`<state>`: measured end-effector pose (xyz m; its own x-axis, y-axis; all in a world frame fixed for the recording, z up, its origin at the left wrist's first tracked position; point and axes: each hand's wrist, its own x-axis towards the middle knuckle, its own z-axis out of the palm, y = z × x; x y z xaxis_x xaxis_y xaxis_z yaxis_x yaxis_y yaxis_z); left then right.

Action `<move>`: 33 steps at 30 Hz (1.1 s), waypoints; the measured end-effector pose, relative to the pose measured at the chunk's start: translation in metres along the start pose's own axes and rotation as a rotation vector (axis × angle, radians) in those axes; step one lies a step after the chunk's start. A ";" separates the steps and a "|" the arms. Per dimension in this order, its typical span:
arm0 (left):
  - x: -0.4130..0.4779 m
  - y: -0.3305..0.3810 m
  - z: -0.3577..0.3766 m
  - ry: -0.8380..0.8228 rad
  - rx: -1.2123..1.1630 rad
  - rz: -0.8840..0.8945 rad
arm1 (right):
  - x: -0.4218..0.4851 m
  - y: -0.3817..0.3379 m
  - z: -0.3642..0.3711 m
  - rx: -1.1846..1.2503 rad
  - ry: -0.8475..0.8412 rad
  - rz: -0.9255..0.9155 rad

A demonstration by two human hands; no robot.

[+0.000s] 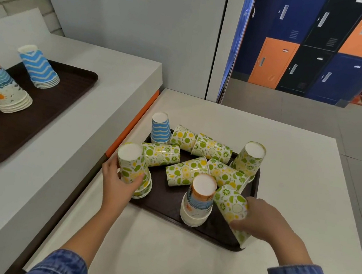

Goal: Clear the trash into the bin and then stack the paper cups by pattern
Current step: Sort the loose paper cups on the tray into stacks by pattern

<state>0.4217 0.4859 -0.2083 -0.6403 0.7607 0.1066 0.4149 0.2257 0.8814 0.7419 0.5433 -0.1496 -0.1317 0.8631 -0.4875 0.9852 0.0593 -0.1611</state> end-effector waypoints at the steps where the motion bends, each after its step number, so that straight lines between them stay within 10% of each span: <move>1: -0.001 -0.002 0.002 -0.015 0.016 -0.004 | -0.003 0.001 -0.006 0.000 0.005 -0.002; 9: -0.005 -0.012 0.009 -0.092 -0.005 -0.097 | -0.040 0.003 -0.060 0.183 0.074 -0.065; 19: -0.004 -0.005 -0.001 -0.110 0.033 -0.151 | 0.030 0.006 -0.105 1.230 0.567 -0.171; 33: 0.028 0.097 -0.010 -0.058 -0.253 0.058 | 0.114 0.027 -0.039 0.961 0.484 -0.067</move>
<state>0.4377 0.5226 -0.1153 -0.5788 0.8034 0.1400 0.2700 0.0268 0.9625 0.7574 0.6629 -0.1765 0.0828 0.9920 -0.0954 0.4508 -0.1226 -0.8841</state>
